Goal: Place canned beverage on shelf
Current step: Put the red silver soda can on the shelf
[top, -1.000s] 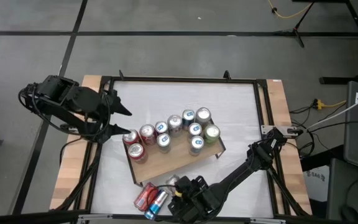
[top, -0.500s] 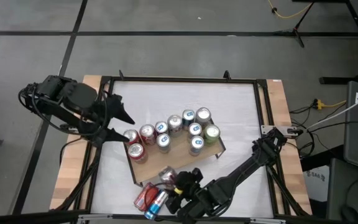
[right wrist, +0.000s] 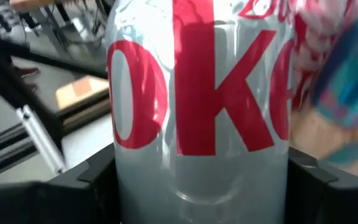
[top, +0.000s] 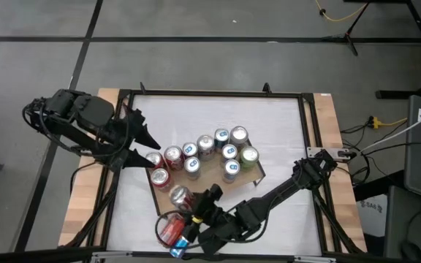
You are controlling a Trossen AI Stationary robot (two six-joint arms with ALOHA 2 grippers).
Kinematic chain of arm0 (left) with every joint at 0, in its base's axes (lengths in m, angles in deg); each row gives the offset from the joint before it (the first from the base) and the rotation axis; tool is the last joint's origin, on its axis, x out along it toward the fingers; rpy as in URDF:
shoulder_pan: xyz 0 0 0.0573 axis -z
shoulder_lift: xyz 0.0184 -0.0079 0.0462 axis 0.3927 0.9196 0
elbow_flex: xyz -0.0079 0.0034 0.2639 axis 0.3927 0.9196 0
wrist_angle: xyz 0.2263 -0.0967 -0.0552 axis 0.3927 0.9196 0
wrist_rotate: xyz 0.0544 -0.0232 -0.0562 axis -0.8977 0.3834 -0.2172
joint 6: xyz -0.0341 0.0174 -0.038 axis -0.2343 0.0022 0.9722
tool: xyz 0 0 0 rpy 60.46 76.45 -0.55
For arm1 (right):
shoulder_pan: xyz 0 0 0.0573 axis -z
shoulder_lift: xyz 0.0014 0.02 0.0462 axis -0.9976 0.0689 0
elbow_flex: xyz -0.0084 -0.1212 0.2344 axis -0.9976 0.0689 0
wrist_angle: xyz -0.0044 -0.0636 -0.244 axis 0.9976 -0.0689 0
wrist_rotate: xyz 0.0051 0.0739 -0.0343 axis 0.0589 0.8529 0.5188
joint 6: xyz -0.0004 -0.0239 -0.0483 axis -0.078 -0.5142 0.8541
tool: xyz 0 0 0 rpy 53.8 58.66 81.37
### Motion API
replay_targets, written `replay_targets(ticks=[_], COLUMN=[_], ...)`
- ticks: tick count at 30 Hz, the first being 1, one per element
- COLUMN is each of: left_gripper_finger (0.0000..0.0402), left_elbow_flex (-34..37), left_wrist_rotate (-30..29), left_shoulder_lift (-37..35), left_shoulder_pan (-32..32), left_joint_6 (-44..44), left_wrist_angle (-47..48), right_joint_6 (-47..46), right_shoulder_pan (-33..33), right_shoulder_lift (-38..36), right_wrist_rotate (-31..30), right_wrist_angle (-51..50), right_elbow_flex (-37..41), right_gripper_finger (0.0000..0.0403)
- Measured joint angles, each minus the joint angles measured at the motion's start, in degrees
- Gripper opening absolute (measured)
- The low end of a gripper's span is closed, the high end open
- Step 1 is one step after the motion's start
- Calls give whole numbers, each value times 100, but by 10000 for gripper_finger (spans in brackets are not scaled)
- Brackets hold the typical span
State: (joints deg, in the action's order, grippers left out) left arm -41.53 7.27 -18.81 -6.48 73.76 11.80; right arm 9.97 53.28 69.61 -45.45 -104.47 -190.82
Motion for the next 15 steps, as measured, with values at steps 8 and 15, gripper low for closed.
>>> replay_targets(ticks=[8,15], left_gripper_finger=[330,330], left_elbow_flex=[0,0], left_wrist_rotate=[155,414], left_shoulder_lift=[59,316], left_shoulder_pan=[43,44], left_joint_6=[1268,1476], left_wrist_angle=[73,324], right_joint_6=[1283,1680], right_shoulder_pan=[263,513], right_shoulder_lift=[0,0], right_wrist_rotate=[-297,-39], right_wrist_angle=[997,1565], right_elbow_flex=[0,0], right_gripper_finger=[289,290])
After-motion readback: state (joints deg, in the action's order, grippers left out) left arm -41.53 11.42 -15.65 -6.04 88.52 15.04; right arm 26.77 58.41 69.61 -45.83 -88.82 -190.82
